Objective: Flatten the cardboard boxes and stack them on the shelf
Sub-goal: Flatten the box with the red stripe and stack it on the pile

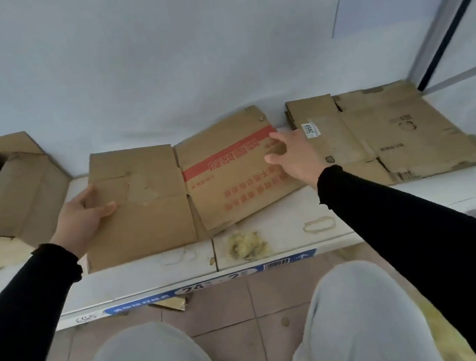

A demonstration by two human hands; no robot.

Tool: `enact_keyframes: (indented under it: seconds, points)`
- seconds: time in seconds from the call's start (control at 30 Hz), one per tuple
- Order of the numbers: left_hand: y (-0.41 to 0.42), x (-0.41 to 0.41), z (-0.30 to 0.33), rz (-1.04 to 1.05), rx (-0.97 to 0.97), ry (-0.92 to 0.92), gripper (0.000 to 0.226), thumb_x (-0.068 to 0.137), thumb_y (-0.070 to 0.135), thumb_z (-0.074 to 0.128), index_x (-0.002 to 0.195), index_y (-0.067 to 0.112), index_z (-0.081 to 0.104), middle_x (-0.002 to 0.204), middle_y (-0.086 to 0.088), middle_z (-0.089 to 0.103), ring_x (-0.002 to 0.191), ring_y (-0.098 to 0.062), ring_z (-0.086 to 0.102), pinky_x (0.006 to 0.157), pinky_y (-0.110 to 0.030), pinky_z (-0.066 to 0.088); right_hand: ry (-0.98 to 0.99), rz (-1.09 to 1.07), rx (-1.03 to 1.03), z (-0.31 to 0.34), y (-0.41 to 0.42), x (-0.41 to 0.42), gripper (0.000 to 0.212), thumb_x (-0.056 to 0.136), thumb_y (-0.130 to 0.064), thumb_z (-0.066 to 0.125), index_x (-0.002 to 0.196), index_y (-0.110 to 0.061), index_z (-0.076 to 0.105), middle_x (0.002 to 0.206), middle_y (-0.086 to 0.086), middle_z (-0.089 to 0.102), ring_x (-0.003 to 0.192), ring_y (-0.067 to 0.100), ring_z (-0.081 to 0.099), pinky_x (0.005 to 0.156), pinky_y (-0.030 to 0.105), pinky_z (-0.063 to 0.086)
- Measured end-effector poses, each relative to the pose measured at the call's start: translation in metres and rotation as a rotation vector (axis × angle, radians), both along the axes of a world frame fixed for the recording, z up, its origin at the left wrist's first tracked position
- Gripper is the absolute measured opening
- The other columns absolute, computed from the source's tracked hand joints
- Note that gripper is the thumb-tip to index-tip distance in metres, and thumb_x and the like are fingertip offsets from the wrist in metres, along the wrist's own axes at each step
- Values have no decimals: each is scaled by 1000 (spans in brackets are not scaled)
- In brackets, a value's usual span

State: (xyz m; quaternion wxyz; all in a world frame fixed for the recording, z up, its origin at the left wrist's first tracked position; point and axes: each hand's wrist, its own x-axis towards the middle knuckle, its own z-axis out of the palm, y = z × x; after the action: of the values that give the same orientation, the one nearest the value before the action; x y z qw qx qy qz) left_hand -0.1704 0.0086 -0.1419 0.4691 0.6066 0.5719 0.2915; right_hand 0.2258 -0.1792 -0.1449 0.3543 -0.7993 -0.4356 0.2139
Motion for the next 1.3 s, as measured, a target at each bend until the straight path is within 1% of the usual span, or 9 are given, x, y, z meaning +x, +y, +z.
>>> enact_keyframes:
  seconds: [0.07,0.13,0.2,0.33,0.5,0.7,0.93,1.23,1.3]
  points:
    - [-14,37,17,-55,13,-69,69,89,10,75,151,21,46,131,2,57,103,-15,65,95,-36,50,26,-10,25,16,-29,35,58,97,-31,67,151,-29,46,149,-5,45,132,13,49,98,17,35]
    - [-34,84,28,-128,45,-98,67,89,9,75,150,20,48,136,1,56,116,-20,62,95,-33,49,-20,-47,25,26,-64,79,55,96,-31,69,148,-32,49,144,-11,52,128,11,52,99,20,42]
    - [-55,135,30,-236,80,-98,66,90,9,73,150,21,47,139,2,54,122,-19,58,94,-28,49,-46,-117,28,29,-101,124,52,95,-30,70,145,-32,54,138,-10,55,124,12,52,105,31,44]
    - [-99,233,15,-372,124,-120,64,94,8,69,152,18,43,140,4,52,116,-12,58,77,-10,53,-86,-261,1,19,-163,210,47,95,-27,70,141,-32,58,139,-5,50,122,14,49,100,28,39]
    - [-124,319,-15,-468,81,-95,73,87,31,75,152,31,42,144,-1,48,120,-16,60,101,-40,54,-135,-362,-69,-7,-208,295,49,95,-29,69,142,-31,58,138,5,47,122,26,55,107,40,44]
    - [-122,381,-38,-509,57,-22,79,82,45,70,153,34,38,146,2,46,123,-18,57,106,-43,50,-185,-372,-153,-25,-209,356,47,100,-31,62,146,-34,53,150,10,37,137,34,41,118,45,32]
    - [-106,418,-52,-507,119,252,70,97,40,63,158,29,31,148,-10,33,129,-31,50,112,-41,42,-308,-325,-217,-44,-183,382,42,107,-32,47,149,-32,48,158,8,28,142,35,26,117,48,29]
    - [-85,436,-52,-632,185,598,85,91,62,60,160,33,20,154,-17,22,130,-39,49,109,-42,42,-478,-271,-384,-65,-171,380,42,110,-33,30,151,-29,39,156,10,35,131,39,34,106,52,40]
    - [-82,436,-52,-652,240,707,86,89,69,55,160,35,20,157,-17,19,137,-40,38,111,-47,39,-538,-301,-438,-64,-166,372,42,109,-27,29,151,-25,38,153,10,40,127,38,39,101,52,42]
